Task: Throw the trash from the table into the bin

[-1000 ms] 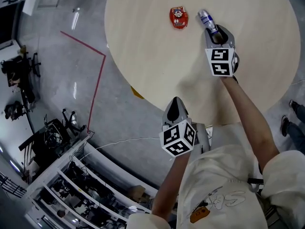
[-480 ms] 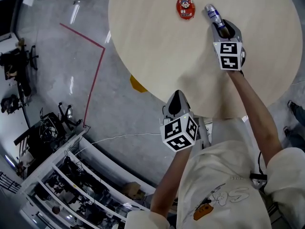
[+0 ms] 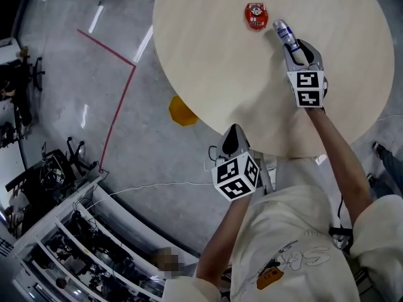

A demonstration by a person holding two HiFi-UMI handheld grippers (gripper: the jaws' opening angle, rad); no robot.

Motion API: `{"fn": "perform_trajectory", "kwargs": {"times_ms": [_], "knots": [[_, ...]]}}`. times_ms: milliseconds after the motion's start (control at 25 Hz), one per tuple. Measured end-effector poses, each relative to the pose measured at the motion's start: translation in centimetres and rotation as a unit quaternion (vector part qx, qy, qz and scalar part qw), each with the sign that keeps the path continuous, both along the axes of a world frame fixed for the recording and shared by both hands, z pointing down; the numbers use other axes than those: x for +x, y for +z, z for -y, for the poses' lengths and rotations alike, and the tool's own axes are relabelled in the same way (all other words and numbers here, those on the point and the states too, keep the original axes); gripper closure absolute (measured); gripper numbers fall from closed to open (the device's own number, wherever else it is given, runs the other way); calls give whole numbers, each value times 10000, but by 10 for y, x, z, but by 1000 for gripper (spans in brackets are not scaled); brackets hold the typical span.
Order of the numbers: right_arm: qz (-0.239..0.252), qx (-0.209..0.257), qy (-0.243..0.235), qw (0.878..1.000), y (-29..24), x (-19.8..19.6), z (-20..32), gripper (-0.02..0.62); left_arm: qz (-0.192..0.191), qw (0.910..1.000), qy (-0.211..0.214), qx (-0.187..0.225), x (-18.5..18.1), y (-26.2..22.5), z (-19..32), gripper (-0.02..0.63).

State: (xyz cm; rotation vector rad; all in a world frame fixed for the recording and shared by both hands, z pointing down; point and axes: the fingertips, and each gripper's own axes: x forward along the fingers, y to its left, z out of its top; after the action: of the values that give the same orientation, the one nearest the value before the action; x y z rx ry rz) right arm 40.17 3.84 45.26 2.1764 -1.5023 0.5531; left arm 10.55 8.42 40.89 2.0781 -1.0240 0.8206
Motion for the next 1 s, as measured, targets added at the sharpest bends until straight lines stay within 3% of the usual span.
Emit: {"fn": "perform_trajectory", "kwargs": {"times_ms": [120, 480, 800, 1000], "knots": [[-114, -69, -177, 9998, 0, -22, 7, 423, -215, 9997, -64, -58, -21, 8, 10, 600], [-124, -104, -915, 9957, -5, -127, 51, 423, -164, 9982, -575, -94, -113, 17, 40, 600], [-104, -128, -1640, 9863, 3, -250, 104, 423, -105, 9933, -1140, -166, -219, 47, 63, 600], [-147, -205, -2188, 9754, 1, -300, 117, 423, -179, 9870, -1582, -206, -255, 49, 68, 600]]}}
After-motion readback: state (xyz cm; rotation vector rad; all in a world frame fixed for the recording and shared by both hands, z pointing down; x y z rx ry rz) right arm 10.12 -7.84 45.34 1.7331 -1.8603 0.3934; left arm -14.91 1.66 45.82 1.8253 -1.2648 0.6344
